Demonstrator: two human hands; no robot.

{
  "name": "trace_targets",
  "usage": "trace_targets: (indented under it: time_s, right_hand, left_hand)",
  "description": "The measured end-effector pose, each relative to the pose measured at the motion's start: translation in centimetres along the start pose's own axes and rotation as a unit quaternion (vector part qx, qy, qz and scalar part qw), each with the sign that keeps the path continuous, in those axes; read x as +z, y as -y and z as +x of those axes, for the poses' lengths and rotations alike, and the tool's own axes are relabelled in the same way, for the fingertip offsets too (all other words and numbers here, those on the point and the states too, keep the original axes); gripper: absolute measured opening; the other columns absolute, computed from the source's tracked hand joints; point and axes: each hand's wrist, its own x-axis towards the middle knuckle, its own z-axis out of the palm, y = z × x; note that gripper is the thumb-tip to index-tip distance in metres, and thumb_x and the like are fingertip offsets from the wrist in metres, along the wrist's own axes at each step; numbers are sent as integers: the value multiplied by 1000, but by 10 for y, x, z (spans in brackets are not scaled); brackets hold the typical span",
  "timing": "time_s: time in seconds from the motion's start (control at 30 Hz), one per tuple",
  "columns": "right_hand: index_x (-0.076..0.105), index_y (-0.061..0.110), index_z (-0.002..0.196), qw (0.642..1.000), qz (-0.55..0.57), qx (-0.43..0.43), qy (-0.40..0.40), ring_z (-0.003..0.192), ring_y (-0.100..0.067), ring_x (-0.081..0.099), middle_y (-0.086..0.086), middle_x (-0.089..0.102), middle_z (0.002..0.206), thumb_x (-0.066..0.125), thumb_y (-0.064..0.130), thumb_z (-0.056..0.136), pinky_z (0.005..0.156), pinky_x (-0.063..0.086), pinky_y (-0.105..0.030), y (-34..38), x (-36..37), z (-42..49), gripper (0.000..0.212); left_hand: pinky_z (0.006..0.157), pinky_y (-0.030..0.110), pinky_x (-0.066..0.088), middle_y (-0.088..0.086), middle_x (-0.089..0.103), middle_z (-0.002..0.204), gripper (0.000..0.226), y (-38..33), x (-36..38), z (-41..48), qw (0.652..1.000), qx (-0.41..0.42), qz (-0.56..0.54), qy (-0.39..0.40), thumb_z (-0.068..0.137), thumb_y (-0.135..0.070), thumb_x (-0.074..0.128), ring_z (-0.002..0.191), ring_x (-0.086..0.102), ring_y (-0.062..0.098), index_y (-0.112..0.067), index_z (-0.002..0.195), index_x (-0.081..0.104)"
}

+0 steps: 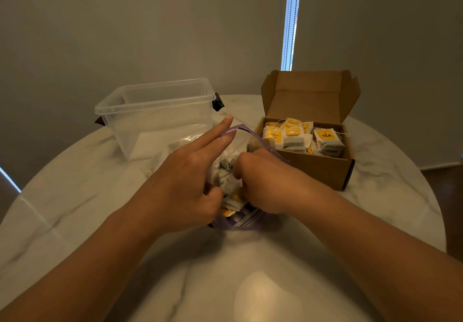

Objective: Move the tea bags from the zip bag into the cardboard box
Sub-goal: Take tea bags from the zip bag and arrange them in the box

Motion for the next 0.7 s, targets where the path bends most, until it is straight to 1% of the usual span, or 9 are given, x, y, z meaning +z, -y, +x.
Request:
trace_targets:
  time_s: [0.03, 0.1, 0.2, 0.3, 0.4, 0.5, 0.57, 0.63, 0.7]
  right_hand:
    - [50, 16, 132, 1000, 12, 5, -6, 111, -23, 51, -7, 53, 125, 63, 10, 90, 86, 48, -31, -1, 1, 0, 44]
    - [53, 18, 129, 999, 44, 10, -13, 110, -23, 52, -5, 53, 122, 64, 8, 89, 87, 50, -32, -3, 5, 2, 43]
    - [60, 21, 118, 996, 81, -3, -46, 99, -20, 54, -2, 54, 110, 66, 11, 86, 82, 53, -33, -9, 10, 2, 34]
    - [66, 24, 108, 989, 112, -30, -87, 93, -14, 55, 4, 56, 101, 68, 16, 86, 77, 54, -30, -10, 7, -8, 24]
    - [70, 25, 103, 981, 142, -65, -118, 90, -6, 57, 8, 63, 97, 67, 17, 89, 76, 55, -25, -9, 4, -24, 16]
    - [71, 31, 95, 969, 175, -65, -159, 84, 0, 59, 15, 65, 91, 69, 21, 88, 73, 55, -19, -10, 1, -39, 12]
    - [70, 32, 90, 958, 225, -55, -169, 82, 2, 62, 16, 65, 87, 71, 21, 85, 73, 57, -19, -16, -4, -46, 12]
    - [71, 29, 86, 936, 303, -60, -166, 80, -1, 68, 11, 70, 83, 73, 15, 83, 72, 59, -23, -25, -11, -54, 15]
    - [73, 20, 87, 899, 400, -67, -166, 78, -10, 72, 3, 74, 83, 73, 6, 81, 68, 60, -28, -38, -21, -60, 15]
  left_hand:
    - [68, -6, 33, -7, 25, 162, 84, 0, 0, 0, 1000, -1, -1, 1, 68, -10, 55, 117, 29, 25, -10, 150, 39]
    - [68, -6, 34, -7, 25, 162, 84, 0, 1, 0, 1000, -2, -3, 1, 68, -12, 55, 116, 30, 27, -10, 150, 39]
    - [70, -7, 34, -9, 23, 163, 85, 1, 1, -1, 1000, -4, -3, -1, 69, -13, 55, 117, 28, 28, -12, 152, 37]
    - [72, -8, 33, -11, 21, 163, 86, 3, 1, -1, 1000, -2, -1, -5, 69, -13, 55, 118, 24, 28, -13, 153, 36]
    - [71, -7, 32, -11, 21, 163, 87, 4, 1, -1, 1000, 6, 5, -12, 68, -12, 55, 120, 17, 24, -13, 152, 36]
    - [71, -8, 32, -11, 20, 163, 87, 5, 0, -1, 1000, 12, 2, -12, 68, -12, 56, 121, 10, 15, -14, 153, 35]
    - [71, -8, 32, -10, 21, 163, 86, 5, 0, -1, 1000, 16, -2, -11, 68, -12, 57, 121, 10, 9, -14, 152, 36]
    - [69, -8, 33, -9, 23, 162, 85, 5, 0, -1, 1000, 15, -4, -12, 69, -14, 57, 120, 14, 15, -14, 151, 38]
    - [68, -8, 34, -11, 22, 162, 84, 5, 0, -1, 1000, 10, -9, -13, 70, -16, 57, 118, 16, 21, -16, 152, 38]
